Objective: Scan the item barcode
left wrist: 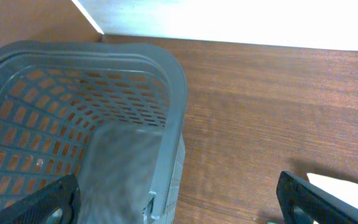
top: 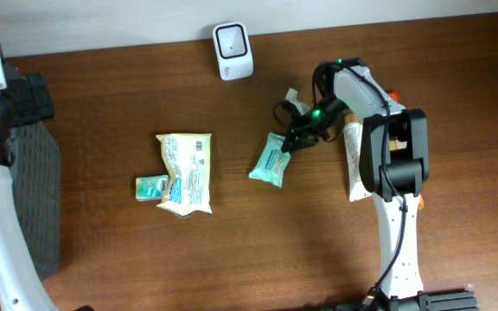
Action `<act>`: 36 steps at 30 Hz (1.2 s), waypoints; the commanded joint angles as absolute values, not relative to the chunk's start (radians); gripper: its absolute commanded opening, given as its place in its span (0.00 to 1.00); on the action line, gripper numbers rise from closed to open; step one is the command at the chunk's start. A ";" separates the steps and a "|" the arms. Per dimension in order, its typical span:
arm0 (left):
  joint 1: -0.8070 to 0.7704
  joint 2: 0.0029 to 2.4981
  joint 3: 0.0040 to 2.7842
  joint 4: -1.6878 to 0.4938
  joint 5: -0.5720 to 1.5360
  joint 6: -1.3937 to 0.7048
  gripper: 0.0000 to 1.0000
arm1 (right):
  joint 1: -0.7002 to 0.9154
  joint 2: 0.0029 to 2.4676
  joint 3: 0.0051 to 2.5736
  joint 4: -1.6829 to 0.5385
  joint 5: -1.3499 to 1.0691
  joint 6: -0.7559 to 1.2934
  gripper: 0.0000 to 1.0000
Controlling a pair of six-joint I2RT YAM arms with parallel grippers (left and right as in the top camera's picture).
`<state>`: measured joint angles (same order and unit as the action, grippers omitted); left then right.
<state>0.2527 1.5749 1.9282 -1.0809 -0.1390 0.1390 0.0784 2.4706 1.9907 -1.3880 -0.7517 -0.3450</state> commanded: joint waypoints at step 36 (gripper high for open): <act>0.257 1.571 1.934 -1.079 -0.139 0.155 0.99 | 0.383 2.131 2.037 -1.465 0.462 0.239 0.04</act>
<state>0.2527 1.5749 1.9282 -1.0809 -0.1390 0.1390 0.4351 2.2028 2.0106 -1.4109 0.3756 0.2424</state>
